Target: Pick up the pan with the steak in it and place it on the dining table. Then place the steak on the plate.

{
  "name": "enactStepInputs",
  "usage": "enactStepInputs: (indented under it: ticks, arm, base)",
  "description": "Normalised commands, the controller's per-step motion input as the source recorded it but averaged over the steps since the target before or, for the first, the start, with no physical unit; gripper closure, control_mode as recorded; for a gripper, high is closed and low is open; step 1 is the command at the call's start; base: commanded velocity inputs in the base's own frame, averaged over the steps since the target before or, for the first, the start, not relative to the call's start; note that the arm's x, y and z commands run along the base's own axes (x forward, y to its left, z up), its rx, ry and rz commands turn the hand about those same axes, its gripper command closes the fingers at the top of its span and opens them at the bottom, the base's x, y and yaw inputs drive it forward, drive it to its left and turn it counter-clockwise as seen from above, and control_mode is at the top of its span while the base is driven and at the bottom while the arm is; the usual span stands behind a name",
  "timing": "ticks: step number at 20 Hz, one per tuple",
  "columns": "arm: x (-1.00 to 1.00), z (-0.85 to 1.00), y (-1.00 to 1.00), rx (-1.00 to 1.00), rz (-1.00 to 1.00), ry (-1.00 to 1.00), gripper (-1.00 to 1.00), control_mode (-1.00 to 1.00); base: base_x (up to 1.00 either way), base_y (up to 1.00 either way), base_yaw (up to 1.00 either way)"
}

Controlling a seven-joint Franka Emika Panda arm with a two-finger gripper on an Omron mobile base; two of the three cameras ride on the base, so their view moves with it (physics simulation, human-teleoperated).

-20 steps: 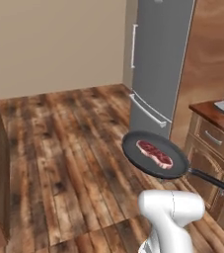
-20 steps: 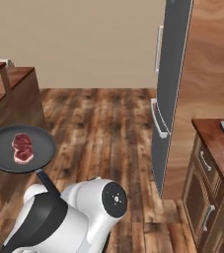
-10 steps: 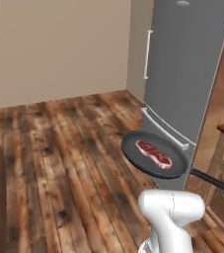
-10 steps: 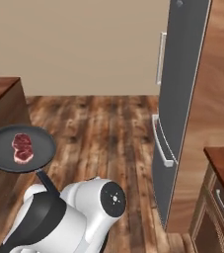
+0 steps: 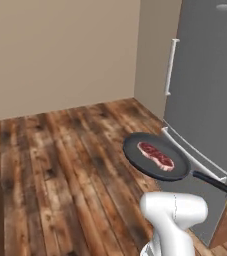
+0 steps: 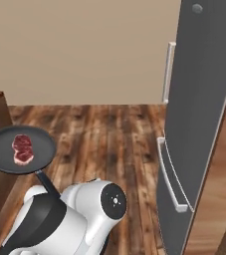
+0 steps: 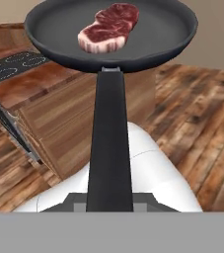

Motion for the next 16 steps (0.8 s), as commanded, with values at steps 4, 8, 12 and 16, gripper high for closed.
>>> enactStepInputs:
  ticks: [4, 8, 12, 16]
  arm:
    - [0.00, 0.00, 0.00, 0.00, 0.00, 0.00, 1.00, 1.00]
    - [0.00, 0.00, 0.00, 0.00, 0.00, 0.00, 1.00, 1.00]
    - [0.00, 0.00, 0.00, 0.00, 0.00, 0.00, 1.00, 1.00]
    - [0.00, 0.00, 0.00, 0.00, 0.00, 0.00, 1.00, 1.00]
  base:
    - [1.00, 0.02, -0.02]
    - [1.00, 0.07, -0.02]
    - [1.00, 0.05, -0.01]
    - [1.00, 0.03, -0.01]
